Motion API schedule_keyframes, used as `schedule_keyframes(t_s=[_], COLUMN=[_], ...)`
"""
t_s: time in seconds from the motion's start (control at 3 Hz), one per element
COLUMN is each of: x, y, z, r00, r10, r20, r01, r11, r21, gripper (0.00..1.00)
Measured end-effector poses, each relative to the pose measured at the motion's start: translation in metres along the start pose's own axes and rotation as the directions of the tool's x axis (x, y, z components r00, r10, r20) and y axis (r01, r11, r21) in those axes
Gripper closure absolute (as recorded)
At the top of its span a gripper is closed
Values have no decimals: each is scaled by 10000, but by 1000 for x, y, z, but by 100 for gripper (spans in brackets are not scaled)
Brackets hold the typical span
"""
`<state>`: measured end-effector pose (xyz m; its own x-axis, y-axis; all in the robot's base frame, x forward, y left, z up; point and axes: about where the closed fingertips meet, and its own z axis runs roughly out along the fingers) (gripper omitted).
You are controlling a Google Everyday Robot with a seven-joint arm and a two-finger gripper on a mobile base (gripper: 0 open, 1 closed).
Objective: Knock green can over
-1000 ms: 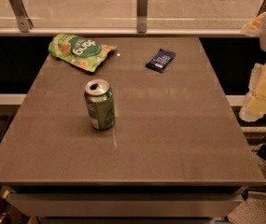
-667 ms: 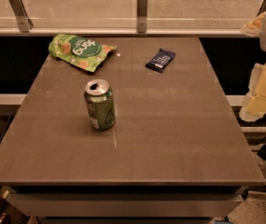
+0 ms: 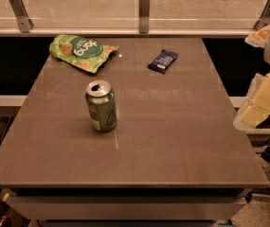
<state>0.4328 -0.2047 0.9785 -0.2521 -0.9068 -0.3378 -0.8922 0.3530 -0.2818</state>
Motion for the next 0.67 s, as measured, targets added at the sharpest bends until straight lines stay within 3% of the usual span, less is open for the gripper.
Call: schedule_keyframes(t_s=[0.67], x=[-13], y=[10], z=[23], r00=[9834], r10=[529], r20=[1737], r01=[-543], r11=[9985], r21=[33], gripper=[0])
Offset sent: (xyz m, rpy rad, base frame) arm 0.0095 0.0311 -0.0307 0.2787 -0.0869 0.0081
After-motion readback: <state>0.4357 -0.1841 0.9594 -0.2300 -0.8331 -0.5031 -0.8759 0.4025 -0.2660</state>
